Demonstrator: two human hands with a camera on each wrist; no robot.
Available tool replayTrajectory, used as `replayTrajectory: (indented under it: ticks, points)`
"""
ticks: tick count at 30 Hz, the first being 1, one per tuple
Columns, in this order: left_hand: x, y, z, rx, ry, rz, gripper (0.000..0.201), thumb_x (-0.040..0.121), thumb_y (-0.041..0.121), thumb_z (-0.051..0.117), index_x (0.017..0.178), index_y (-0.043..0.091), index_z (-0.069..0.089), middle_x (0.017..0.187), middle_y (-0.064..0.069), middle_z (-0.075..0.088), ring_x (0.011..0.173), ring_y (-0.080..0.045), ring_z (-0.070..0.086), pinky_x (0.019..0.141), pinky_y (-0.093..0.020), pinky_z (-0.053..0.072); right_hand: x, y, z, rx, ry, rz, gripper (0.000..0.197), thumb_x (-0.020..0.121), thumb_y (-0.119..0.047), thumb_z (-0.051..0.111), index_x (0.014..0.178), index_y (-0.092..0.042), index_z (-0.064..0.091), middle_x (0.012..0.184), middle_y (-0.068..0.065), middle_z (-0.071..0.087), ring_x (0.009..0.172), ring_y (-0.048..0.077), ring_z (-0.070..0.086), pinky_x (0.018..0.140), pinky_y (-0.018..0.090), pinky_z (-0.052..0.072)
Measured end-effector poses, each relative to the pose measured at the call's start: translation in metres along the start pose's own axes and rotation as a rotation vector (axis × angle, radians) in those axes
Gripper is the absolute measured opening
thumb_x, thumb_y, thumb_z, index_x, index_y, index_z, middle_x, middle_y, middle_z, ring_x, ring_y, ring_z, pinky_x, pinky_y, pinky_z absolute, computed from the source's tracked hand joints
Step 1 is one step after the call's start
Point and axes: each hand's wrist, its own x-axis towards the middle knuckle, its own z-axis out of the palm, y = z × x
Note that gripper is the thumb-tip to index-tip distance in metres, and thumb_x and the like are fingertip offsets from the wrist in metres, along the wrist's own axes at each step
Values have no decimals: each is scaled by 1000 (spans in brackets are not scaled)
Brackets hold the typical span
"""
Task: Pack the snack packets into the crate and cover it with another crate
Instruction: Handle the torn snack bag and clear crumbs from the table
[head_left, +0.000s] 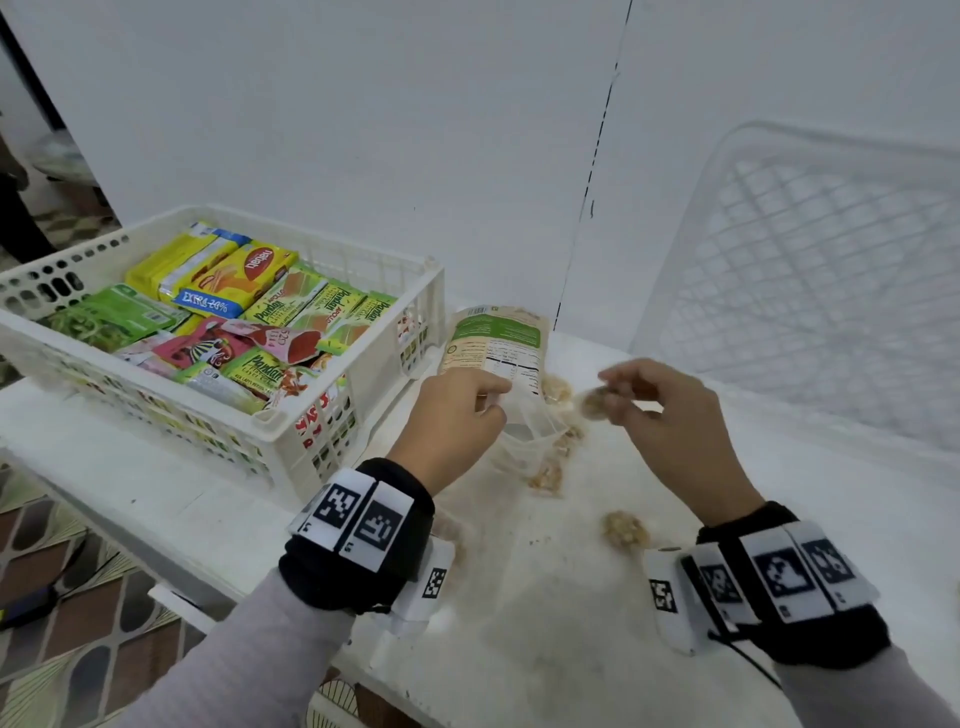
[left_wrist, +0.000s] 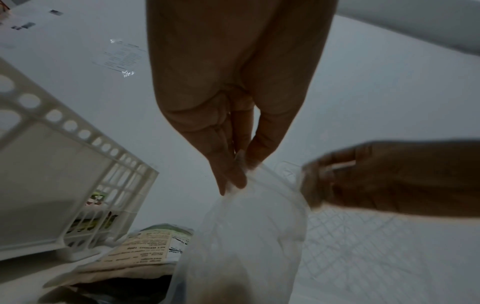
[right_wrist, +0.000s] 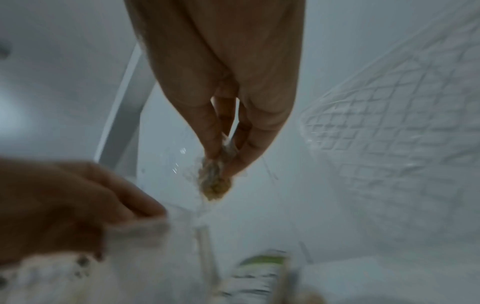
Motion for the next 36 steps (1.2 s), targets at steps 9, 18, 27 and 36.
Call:
replayTrajectory:
  ticks: [9, 18, 27, 36]
  points:
    - [0, 3, -9, 86, -48, 22, 39, 77, -2, 52, 108, 13, 71, 106, -5, 70, 99, -16, 63, 89, -36, 51, -15, -39, 54, 29, -44, -108, 17, 82, 7, 58, 86, -9, 63, 78, 0, 66, 77, 15, 63, 74, 22, 51]
    - [-3, 4, -5, 191, -87, 42, 41, 76, 0, 51, 105, 20, 71, 92, -3, 70, 91, -18, 62, 78, -25, 49, -8, -37, 66, -747, -329, -275, 30, 91, -12, 46, 116, -26, 52, 104, -5, 63, 89, 18, 61, 61, 25, 40]
    - [3, -10, -20, 99, 18, -75, 42, 82, 5, 54, 123, 14, 61, 119, -8, 62, 110, -18, 58, 95, -28, 46, 35, -25, 49, -38, -43, -152, 23, 81, 5, 56, 84, -12, 71, 79, -6, 67, 74, 9, 61, 68, 11, 47]
    - [-1, -14, -13, 54, 9, -84, 42, 84, 4, 55, 125, 14, 59, 123, -4, 61, 112, -17, 57, 98, -32, 46, 95, 51, 62, -550, -478, 117, 40, 87, -7, 47, 126, -11, 55, 127, 10, 58, 113, 25, 54, 92, 28, 41]
